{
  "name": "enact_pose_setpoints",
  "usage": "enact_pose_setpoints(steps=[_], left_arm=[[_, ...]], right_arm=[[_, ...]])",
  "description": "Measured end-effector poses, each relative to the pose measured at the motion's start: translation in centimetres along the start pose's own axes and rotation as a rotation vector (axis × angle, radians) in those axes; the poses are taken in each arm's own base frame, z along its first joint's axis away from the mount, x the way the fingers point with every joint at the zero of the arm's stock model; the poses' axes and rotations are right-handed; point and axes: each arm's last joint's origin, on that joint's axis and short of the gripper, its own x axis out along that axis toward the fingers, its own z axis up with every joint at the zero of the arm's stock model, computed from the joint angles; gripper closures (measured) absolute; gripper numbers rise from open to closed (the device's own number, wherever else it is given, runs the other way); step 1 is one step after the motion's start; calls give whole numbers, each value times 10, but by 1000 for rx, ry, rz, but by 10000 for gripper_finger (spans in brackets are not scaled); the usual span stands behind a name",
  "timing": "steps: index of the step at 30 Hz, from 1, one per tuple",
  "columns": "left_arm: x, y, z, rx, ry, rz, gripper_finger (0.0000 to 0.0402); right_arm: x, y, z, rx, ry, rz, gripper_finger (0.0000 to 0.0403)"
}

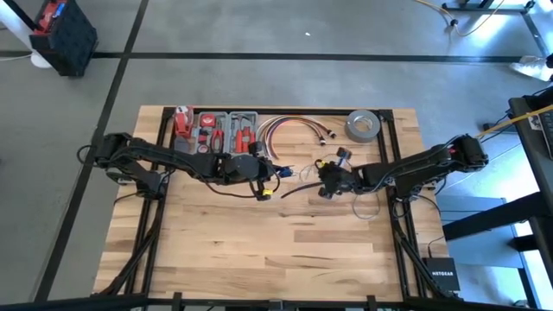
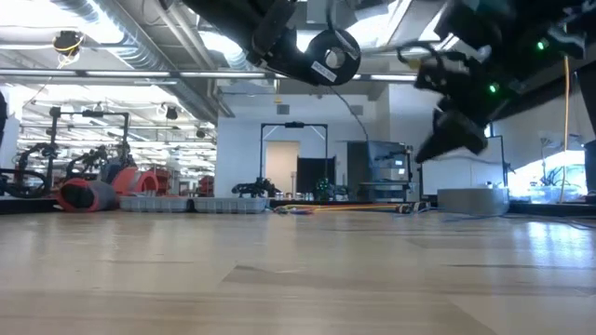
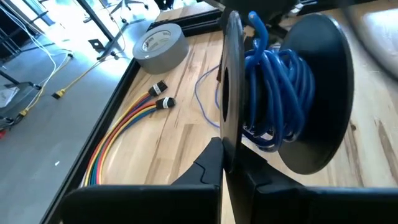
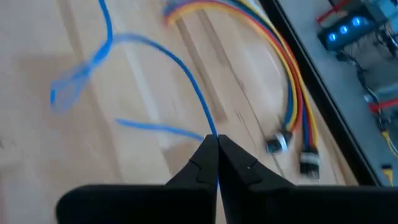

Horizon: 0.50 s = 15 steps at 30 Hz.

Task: Coil cords
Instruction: Coil the blue wire onto the black spool

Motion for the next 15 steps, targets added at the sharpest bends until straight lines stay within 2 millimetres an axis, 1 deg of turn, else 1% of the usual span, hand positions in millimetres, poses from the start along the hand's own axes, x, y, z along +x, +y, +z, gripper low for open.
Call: enact_pose_setpoints(steps=[5, 9, 11, 15], left_arm=[[0, 0, 0, 1, -1, 0, 401], [0, 0, 1, 20, -6, 1, 402], [0, 0, 0, 22, -3, 1, 401], [0, 0, 0, 22, -2, 1, 402]], right_arm=[[15, -19, -33, 95, 60, -74, 399], [28, -30, -60, 190, 68, -69, 400], [33, -35, -70, 221, 81, -80, 400], [38, -43, -81, 301, 105, -127, 401]])
